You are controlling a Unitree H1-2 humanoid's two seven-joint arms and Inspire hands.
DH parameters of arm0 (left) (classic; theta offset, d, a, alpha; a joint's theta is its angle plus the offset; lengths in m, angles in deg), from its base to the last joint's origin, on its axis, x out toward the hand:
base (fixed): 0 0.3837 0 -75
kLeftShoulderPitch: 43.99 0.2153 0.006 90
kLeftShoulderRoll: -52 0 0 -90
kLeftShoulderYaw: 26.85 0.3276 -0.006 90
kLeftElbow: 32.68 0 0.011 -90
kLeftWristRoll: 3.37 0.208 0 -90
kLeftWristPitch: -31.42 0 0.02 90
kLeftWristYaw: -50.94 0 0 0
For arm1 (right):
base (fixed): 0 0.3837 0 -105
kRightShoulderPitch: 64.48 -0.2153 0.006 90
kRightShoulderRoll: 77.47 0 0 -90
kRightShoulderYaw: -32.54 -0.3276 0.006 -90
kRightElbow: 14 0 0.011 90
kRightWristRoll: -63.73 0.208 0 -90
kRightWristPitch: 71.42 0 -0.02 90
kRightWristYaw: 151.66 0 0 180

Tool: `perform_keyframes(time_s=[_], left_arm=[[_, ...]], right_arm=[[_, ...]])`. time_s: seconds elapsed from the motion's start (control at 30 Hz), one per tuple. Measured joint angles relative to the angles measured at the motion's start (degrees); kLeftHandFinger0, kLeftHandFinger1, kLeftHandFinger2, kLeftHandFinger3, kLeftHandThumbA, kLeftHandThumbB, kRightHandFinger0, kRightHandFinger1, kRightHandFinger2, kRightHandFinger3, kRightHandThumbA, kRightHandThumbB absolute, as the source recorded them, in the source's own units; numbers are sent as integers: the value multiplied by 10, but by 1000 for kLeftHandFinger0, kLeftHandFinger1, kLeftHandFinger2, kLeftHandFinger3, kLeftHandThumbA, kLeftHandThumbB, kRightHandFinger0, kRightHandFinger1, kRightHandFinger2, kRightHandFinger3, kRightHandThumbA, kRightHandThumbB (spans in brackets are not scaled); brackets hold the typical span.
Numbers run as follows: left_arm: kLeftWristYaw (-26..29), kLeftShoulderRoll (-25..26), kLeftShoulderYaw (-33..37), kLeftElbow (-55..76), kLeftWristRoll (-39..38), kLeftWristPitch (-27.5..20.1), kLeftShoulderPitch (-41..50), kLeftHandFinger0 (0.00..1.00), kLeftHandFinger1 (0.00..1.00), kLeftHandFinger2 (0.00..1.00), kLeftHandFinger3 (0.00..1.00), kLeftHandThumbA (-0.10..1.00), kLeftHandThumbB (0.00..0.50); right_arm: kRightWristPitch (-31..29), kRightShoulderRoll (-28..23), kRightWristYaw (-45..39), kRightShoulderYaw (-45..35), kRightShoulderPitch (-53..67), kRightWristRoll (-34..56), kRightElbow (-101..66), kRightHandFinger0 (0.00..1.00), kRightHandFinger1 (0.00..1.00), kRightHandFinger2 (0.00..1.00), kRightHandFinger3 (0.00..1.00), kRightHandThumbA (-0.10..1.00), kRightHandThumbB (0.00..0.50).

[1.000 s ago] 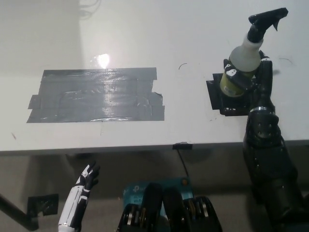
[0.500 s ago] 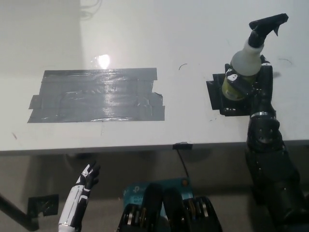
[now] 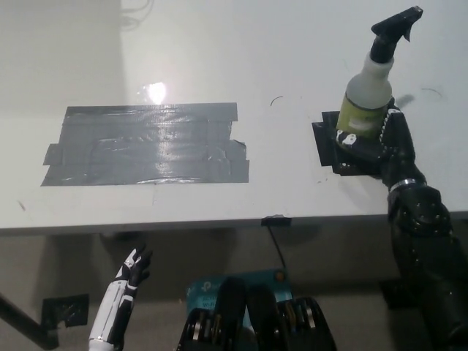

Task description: A person hands a spray bottle to the robot which it grabs with its right hand and places on the black spot infront of it on the table

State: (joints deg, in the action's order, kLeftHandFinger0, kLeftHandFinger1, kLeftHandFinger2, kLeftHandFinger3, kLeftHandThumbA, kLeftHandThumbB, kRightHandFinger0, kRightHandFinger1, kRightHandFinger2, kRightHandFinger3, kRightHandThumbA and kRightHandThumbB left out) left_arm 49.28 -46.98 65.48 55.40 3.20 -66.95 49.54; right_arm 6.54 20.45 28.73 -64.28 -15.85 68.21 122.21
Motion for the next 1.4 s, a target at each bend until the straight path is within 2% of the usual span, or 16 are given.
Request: perform_keyframes(time_s=[0.1,0.2,0.3,0.4,0.43,0.5,0.63,0.83,0.97,1.2,1.33,1.4], left_arm=[[0,0,0,0,0,1,0,1000,1000,1000,1000,991,107],[0,0,0,1,-1,1,0,1000,1000,1000,1000,994,98],[0,0,0,1,-1,2,-2,1000,1000,1000,1000,992,107],[0,-1,0,1,-1,2,-3,1000,1000,1000,1000,1000,114],[0,0,0,1,-1,2,-5,1000,1000,1000,1000,999,117],[0,-1,0,1,-1,2,-7,1000,1000,1000,1000,1000,117],[0,0,0,0,0,3,-10,1000,1000,1000,1000,1000,117],[0,0,0,-2,0,4,-12,1000,1000,1000,1000,1000,125],[0,0,0,-2,0,4,-12,1000,1000,1000,1000,1000,126],[0,1,0,-2,0,5,-12,1000,1000,1000,1000,1000,112],[0,2,1,-2,1,4,-9,1000,1000,1000,1000,1000,132],[0,3,1,-1,1,4,-7,1000,1000,1000,1000,1000,119]], right_arm=[[11,-6,-30,-11,8,28,-37,1000,1000,1000,1000,1000,424],[20,-13,-52,-23,18,52,-78,1000,1000,1000,1000,1000,463],[44,-29,-72,-40,47,82,-164,1000,1000,1000,1000,1000,449],[53,-36,-76,-43,63,89,-198,1000,1000,1000,1000,1000,462],[61,-44,-78,-46,83,93,-232,1000,1000,1000,1000,1000,479],[72,-51,-79,-53,115,103,-278,1000,1000,1000,1000,1000,473],[91,-59,-80,-61,170,115,-362,1000,1000,1000,1000,1000,493],[106,-52,-81,-58,244,125,-468,1000,1000,1000,1000,1000,500],[112,-36,-81,-38,309,124,-541,1000,1000,1000,1000,1000,500],[109,18,-88,83,481,87,-691,1000,1000,1000,1000,1000,500],[98,28,-94,134,533,38,-697,1000,1000,1000,1000,1000,500],[92,23,-95,145,534,15,-678,1000,1000,1000,1000,1000,500]])
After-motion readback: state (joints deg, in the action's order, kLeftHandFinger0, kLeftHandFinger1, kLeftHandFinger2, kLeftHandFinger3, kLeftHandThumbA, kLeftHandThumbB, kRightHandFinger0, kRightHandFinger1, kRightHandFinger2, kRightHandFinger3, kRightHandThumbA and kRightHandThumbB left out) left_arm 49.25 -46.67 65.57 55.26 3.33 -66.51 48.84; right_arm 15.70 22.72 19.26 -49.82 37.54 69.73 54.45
